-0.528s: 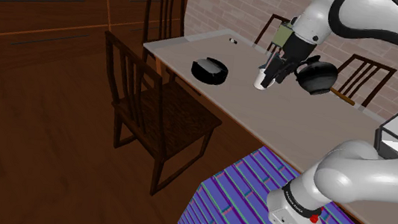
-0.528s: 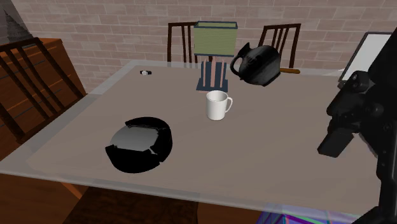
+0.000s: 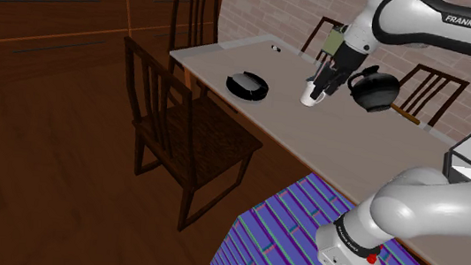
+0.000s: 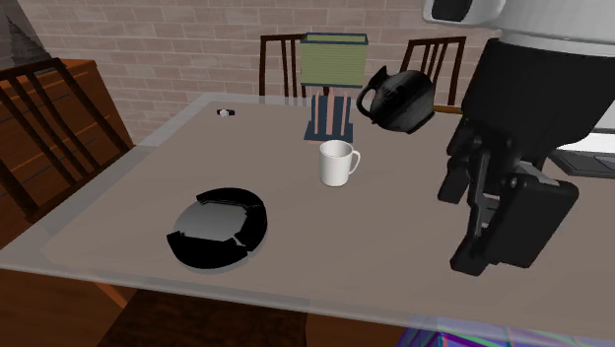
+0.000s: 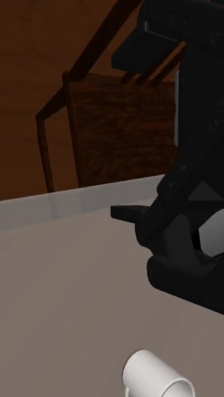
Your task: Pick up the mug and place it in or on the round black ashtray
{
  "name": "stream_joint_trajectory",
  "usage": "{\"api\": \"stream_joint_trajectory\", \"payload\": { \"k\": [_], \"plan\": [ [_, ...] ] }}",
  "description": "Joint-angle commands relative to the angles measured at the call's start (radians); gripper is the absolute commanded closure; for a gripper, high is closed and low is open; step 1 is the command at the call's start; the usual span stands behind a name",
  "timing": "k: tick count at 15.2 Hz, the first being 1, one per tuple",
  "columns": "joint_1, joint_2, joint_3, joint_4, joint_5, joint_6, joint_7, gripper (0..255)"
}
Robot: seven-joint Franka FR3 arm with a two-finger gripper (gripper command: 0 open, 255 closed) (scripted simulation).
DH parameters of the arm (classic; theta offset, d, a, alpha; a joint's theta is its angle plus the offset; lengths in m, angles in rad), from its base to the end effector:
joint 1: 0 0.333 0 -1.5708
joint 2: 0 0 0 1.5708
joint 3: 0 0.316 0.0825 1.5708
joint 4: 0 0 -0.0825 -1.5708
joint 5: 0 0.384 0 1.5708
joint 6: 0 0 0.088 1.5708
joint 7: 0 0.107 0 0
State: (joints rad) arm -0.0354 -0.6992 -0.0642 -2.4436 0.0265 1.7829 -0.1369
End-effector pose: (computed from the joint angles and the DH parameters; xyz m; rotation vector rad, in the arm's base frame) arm 0.3428 -0.0353 0.5389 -3.0772 -0.0715 -0.0687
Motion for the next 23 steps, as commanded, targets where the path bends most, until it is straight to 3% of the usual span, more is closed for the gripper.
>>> {"api": "stream_joint_trajectory", "payload": {
  "k": [1,12,23],
  "plan": [
    [-0.015,0.048,-0.038,0.011,-0.021,0.035,-0.045,0],
    [-0.065,0.363,-0.227,0.162,-0.053,0.191,-0.277,0],
    [-0.119,0.758,-0.364,0.457,0.077,0.254,-0.539,0]
  ]
}}
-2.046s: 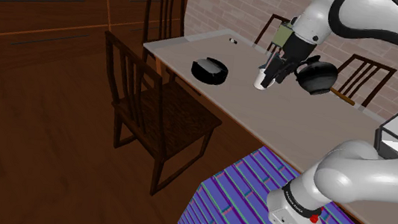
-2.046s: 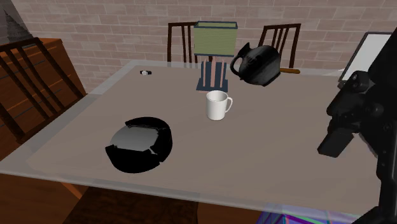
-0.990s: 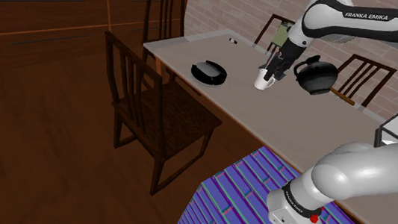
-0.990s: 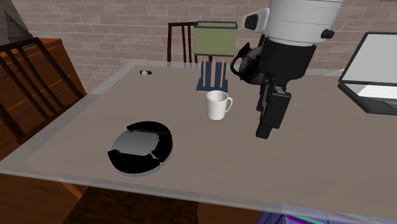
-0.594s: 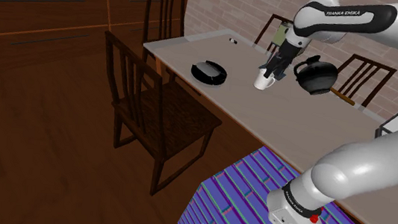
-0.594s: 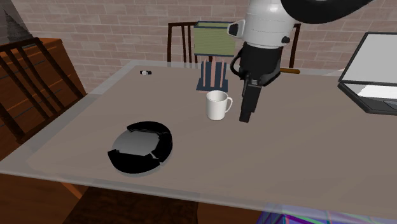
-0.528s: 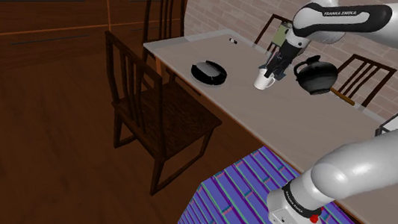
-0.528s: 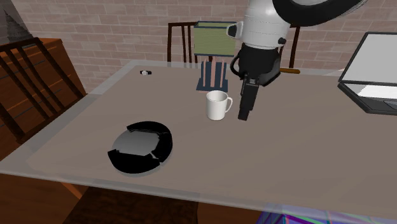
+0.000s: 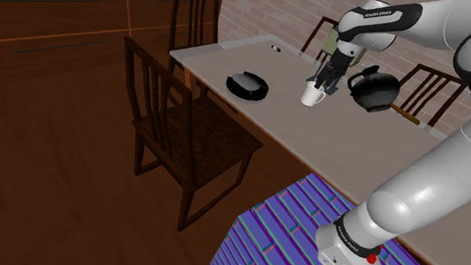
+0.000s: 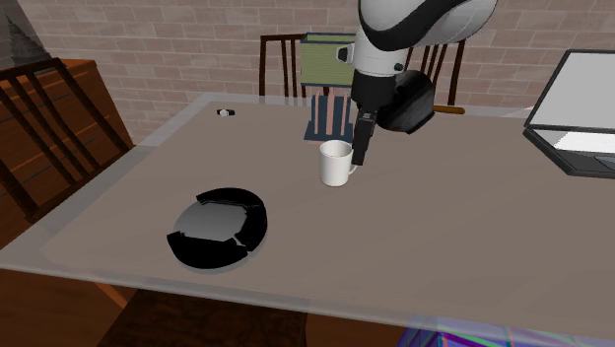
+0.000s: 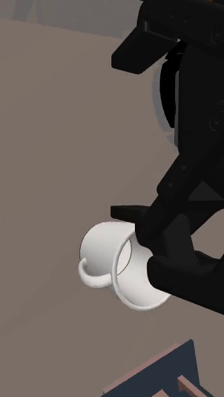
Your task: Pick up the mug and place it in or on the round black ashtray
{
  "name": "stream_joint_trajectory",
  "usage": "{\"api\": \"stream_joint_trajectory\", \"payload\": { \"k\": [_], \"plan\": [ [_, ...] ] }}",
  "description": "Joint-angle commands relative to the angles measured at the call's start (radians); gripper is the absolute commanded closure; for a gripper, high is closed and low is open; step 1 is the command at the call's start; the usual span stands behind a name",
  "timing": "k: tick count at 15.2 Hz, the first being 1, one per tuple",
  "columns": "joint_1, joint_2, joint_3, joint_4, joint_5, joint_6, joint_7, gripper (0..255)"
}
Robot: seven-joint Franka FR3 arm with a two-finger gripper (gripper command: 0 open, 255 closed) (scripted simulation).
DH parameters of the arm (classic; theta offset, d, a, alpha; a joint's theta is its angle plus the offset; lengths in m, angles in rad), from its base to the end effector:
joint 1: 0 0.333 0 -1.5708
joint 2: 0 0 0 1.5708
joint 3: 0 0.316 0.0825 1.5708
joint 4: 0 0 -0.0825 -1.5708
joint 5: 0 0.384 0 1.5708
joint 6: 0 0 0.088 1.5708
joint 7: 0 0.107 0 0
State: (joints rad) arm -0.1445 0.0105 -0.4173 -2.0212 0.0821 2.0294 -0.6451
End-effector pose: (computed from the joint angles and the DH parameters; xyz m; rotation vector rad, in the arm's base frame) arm 0.4717 -0.2908 0.4447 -3.0823 -0.0723 -0.0590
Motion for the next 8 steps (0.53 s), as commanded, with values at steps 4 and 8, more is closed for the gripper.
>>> {"api": "stream_joint_trajectory", "payload": {
  "k": [4,8],
  "plan": [
    [-0.057,0.207,-0.029,0.183,0.096,-0.006,-0.12,0],
    [-0.126,0.37,-0.026,0.359,0.164,-0.04,-0.192,0]
  ]
}}
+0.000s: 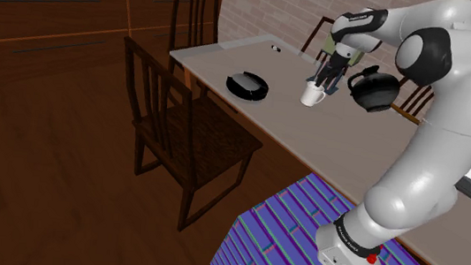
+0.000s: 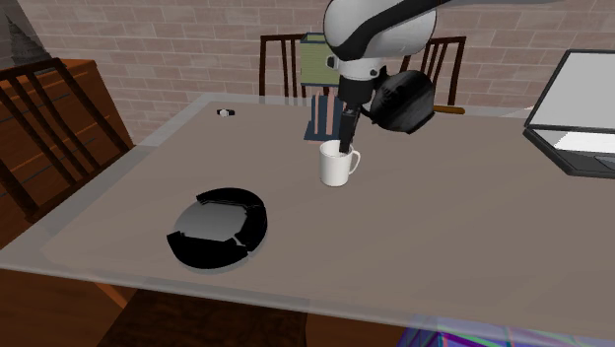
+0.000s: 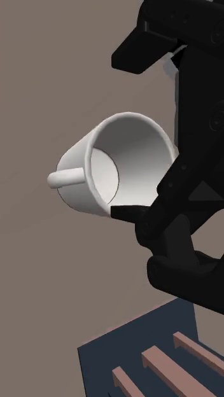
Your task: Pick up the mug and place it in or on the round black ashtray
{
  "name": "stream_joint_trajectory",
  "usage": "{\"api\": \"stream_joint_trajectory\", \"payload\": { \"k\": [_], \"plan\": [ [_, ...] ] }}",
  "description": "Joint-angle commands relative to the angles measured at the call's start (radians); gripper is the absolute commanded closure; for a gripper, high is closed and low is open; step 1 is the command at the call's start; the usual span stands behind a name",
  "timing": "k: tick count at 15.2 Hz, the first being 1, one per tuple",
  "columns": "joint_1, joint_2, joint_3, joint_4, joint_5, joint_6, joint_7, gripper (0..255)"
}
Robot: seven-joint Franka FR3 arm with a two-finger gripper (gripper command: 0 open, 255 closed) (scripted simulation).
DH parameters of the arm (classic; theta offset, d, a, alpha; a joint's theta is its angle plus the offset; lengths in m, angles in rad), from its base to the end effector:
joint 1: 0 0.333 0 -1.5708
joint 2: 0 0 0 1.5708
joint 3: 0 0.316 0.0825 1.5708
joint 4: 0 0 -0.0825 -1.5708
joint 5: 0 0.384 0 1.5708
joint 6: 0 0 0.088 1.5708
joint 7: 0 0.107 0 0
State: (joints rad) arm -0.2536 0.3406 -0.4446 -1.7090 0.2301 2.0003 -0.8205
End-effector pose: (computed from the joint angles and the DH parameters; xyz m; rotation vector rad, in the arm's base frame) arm 0.5175 -0.3831 0.4070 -3.0856 -0.0712 -0.0548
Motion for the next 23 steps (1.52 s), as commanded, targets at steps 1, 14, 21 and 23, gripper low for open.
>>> {"api": "stream_joint_trajectory", "payload": {
  "k": [1,14,21,23],
  "plan": [
    [-0.036,0.082,0.004,0.096,0.032,-0.023,-0.031,0],
    [-0.093,0.235,0.027,0.195,0.088,0.019,-0.074,0],
    [-0.093,0.235,0.027,0.195,0.088,0.019,-0.074,255],
    [-0.093,0.235,0.027,0.195,0.088,0.019,-0.074,255]
  ]
}}
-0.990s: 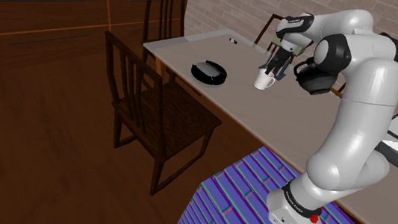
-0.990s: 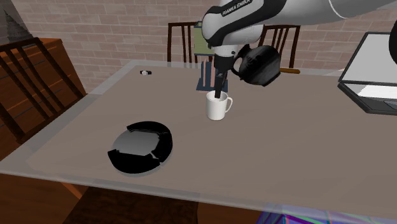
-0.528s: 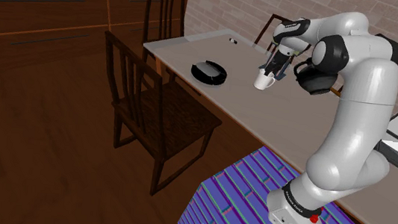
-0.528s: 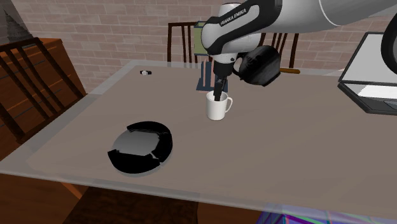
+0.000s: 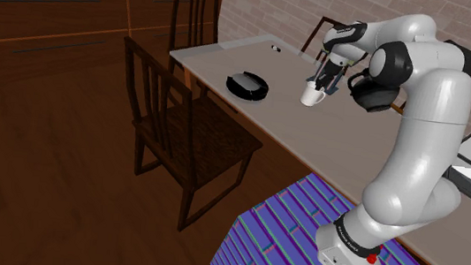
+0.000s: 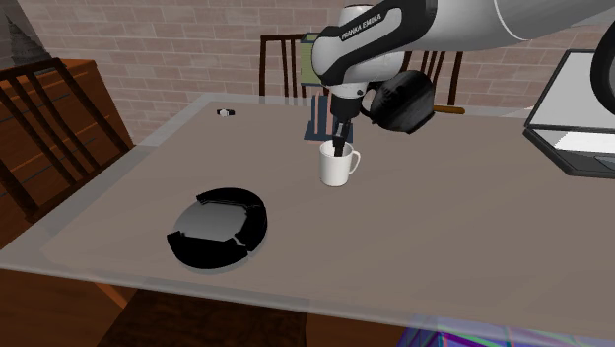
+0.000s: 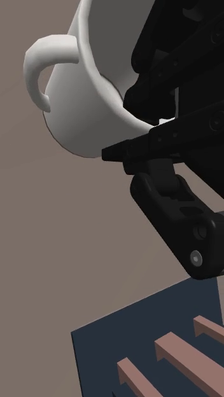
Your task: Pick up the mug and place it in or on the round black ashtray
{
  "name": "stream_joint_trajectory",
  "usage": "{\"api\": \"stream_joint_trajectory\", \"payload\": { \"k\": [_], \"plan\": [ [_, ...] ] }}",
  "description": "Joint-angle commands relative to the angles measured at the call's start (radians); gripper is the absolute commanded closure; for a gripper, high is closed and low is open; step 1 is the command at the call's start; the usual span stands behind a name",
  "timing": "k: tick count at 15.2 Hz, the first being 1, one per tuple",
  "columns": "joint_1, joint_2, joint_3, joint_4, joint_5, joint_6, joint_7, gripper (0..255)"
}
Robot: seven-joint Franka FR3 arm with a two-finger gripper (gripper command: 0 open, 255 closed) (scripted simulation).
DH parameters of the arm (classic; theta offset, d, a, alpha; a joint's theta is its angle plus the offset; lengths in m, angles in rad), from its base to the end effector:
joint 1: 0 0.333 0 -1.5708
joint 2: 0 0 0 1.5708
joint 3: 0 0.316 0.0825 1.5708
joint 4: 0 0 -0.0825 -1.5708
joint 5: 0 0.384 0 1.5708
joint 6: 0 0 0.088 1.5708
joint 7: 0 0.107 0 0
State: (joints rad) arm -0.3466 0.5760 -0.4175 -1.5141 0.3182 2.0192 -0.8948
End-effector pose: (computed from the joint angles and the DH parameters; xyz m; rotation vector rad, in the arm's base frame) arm 0.5461 -0.4338 0.3473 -3.0866 -0.0735 -0.0534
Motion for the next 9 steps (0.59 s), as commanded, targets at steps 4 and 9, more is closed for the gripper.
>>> {"api": "stream_joint_trajectory", "payload": {
  "k": [4,9],
  "plan": [
    [0.0,0.0,0.0,0.0,0.0,0.0,0.0,255],
    [0.001,-0.015,-0.005,0.018,-0.008,-0.031,0.007,255]
  ]
}}
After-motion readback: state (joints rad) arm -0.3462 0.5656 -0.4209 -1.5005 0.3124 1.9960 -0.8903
